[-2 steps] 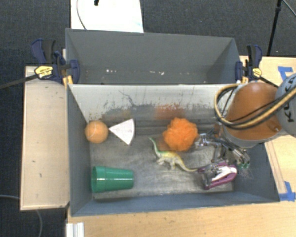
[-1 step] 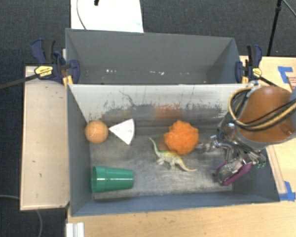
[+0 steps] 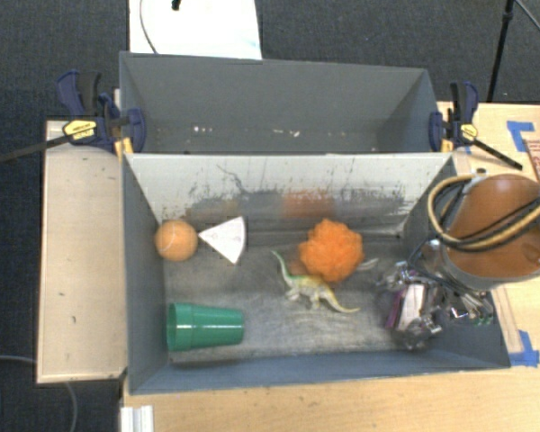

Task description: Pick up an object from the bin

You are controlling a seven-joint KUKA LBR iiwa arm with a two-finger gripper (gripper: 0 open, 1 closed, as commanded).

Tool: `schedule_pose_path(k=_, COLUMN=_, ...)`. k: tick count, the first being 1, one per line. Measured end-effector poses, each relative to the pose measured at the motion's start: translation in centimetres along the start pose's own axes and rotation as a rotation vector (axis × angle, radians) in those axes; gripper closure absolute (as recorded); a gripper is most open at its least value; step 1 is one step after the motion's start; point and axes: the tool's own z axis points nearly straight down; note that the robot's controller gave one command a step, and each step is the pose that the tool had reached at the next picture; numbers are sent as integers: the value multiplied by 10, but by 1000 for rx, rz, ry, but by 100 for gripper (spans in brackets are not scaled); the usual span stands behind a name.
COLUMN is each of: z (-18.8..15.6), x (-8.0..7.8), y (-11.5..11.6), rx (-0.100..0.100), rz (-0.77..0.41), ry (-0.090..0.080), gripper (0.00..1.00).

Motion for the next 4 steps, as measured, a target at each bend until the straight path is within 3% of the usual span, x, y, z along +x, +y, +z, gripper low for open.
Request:
schedule_pose_path(k=1, z=-3, x=11, y=4, rx=2, rz=10, ry=-4, gripper=0)
schedule_pose_path(k=3, z=-5, x=11, y=-4, rx=-1, rz=-715, ry=0, gripper=0)
schedule_pose_path(k=4, z=3, x=-73, y=-30, rx=-16, rz=-970, ry=-5, gripper=100)
